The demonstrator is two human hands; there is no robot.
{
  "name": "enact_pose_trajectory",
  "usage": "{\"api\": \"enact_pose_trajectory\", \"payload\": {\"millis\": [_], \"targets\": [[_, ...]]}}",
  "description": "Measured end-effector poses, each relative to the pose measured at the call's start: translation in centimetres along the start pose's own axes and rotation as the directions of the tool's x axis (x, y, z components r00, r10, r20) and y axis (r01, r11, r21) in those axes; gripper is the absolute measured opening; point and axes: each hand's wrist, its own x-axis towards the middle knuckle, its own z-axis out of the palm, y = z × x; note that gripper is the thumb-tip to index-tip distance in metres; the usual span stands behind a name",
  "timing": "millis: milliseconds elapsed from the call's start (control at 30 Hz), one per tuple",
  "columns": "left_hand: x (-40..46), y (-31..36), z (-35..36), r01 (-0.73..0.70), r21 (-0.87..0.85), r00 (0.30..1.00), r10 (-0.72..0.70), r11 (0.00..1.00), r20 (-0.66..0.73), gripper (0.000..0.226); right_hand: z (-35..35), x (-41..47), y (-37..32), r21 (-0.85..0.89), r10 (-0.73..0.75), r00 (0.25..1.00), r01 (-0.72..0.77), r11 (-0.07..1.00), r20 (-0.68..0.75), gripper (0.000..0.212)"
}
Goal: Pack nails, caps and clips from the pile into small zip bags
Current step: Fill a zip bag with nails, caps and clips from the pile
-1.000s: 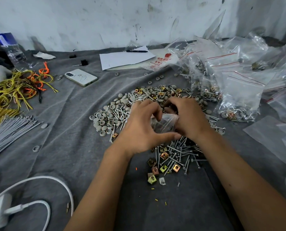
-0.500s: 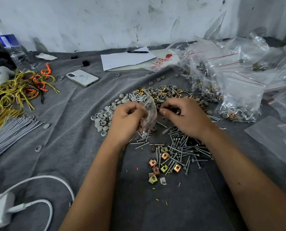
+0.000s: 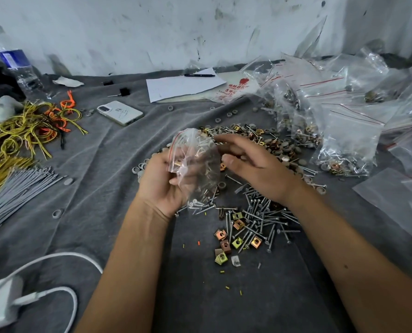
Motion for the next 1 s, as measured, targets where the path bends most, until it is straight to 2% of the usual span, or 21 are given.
{"api": "enact_pose_trajectory", "payload": {"millis": [67,133,200,300,367,467,600,667,767,833,933,1000], "targets": [[0.1,0.1,-0.2,0.000,-0.005,1.000,0.000,1.000,-0.017,0.020,0.7,0.0,-0.1,-0.006,-0.008,1.000,0.008,1.000,-0.006,0.048],[0.1,0.2,-0.5,-0.043,0.017,0.996,0.044,0.999,-0.075,0.014,0.7,0.1,-0.2,0.045,-0.035,0.997,0.038,0.998,-0.067,0.029],[0.1,0.3,-0.8,-0.090,0.108,0.985,0.104,0.990,-0.136,0.010,0.4,0.0,-0.2,0.124,-0.049,0.994,0.061,0.990,-0.103,0.015],[0.3,0.4,-1.2,-0.099,0.275,0.963,0.161,0.956,-0.214,0.023,-0.1,0.0,0.0,0.215,-0.018,0.992,0.045,0.976,-0.125,0.019],[0.4,0.4,-1.2,-0.084,0.325,0.950,0.174,0.942,-0.259,0.032,-0.2,0.0,0.0,0.250,0.007,0.993,0.024,0.968,-0.120,0.020],[0.4,0.5,-1.1,-0.111,0.315,0.936,0.205,0.943,-0.286,0.020,-0.3,0.0,0.1,0.302,0.019,0.994,0.015,0.953,-0.110,0.017],[0.4,0.6,-1.0,-0.169,0.304,0.916,0.264,0.937,-0.302,0.009,-0.1,0.1,0.2,0.273,0.021,0.990,0.017,0.962,-0.136,0.016],[0.4,0.5,-0.8,-0.211,0.304,0.913,0.298,0.929,-0.279,0.008,0.0,0.0,0.2,0.299,0.048,0.989,-0.004,0.954,-0.140,0.014],[0.2,0.5,-0.7,-0.275,0.327,0.925,0.342,0.904,-0.167,0.019,0.0,0.1,0.3,0.331,0.102,0.983,-0.046,0.942,-0.154,0.012],[0.3,0.3,-0.7,-0.328,0.386,0.913,0.394,0.862,-0.104,0.021,0.0,0.1,0.3,0.333,0.129,0.976,-0.064,0.941,-0.176,0.012],[0.4,-0.2,-0.7,-0.376,0.513,0.886,0.461,0.772,-0.044,0.007,0.0,0.2,0.3,0.345,0.162,0.968,-0.088,0.934,-0.192,0.014],[0.5,-0.3,-0.8,-0.388,0.564,0.870,0.492,0.728,-0.036,0.012,0.0,0.2,0.2,0.339,0.165,0.966,-0.091,0.936,-0.198,0.015]]}}
